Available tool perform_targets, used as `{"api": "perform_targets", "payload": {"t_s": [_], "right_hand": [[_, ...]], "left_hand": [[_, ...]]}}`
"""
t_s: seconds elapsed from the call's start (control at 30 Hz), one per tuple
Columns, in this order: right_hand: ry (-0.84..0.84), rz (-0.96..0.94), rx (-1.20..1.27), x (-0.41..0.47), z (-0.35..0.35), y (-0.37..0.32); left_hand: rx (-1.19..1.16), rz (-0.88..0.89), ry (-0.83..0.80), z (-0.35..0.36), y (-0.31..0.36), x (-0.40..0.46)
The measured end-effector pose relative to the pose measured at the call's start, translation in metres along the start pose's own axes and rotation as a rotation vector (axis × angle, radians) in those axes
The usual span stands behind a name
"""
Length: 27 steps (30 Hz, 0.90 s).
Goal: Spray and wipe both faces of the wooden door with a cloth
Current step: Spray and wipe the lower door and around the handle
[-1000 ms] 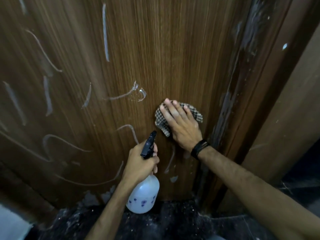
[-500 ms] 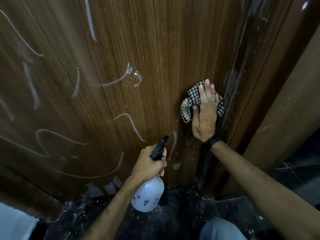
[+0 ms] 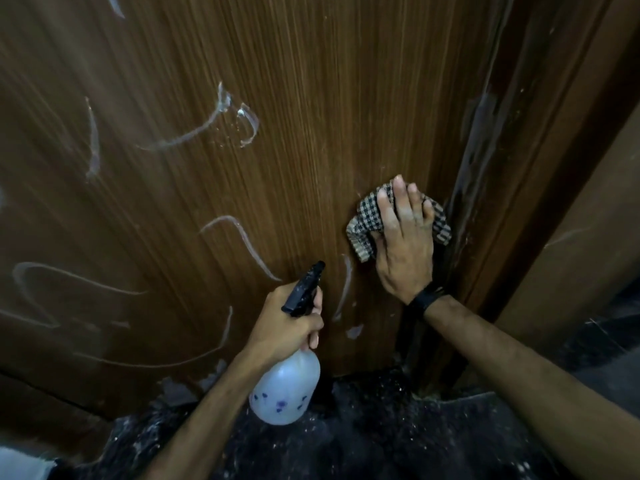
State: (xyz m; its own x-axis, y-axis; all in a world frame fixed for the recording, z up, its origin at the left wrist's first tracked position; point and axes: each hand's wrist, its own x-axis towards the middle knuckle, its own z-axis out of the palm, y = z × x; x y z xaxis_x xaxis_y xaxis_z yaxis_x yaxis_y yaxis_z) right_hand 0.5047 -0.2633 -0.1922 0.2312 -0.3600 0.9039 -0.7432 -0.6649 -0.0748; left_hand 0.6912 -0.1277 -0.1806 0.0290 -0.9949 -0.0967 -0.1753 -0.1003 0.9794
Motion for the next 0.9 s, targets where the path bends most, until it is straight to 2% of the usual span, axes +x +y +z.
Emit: {"api": "perform_targets", "payload": {"t_s": [0.13,0.27,0.4,0.57,0.77,0.9], "right_hand": [[0.093,-0.020,-0.003,0.011,0.005,-0.005],[0.142,-0.042,-0.024,0.009,0.010,-0.003],[0.191,-0.065,-0.024,0.007,0.019,0.002],[0.159,-0.104,-0.096,0.002,0.015,0.010],[0.180,-0.014,-0.048,-0.023,0.026,0.007],[0.092,0.067,-0.035,-0.081,0.042,0.014]], "left_hand": [[0.024,0.081,-0.077,0.018,-0.003,0.014],[-0.059,0.120,-0.116,0.022,-0.003,0.023],[0.009,0.166,-0.079,0.020,-0.027,0.036],[0.075,0.099,-0.061,0.019,-0.031,0.028],[0.141,0.062,-0.071,0.011,-0.038,0.018],[0.193,0.039,-0.090,0.014,-0.044,0.013]]}}
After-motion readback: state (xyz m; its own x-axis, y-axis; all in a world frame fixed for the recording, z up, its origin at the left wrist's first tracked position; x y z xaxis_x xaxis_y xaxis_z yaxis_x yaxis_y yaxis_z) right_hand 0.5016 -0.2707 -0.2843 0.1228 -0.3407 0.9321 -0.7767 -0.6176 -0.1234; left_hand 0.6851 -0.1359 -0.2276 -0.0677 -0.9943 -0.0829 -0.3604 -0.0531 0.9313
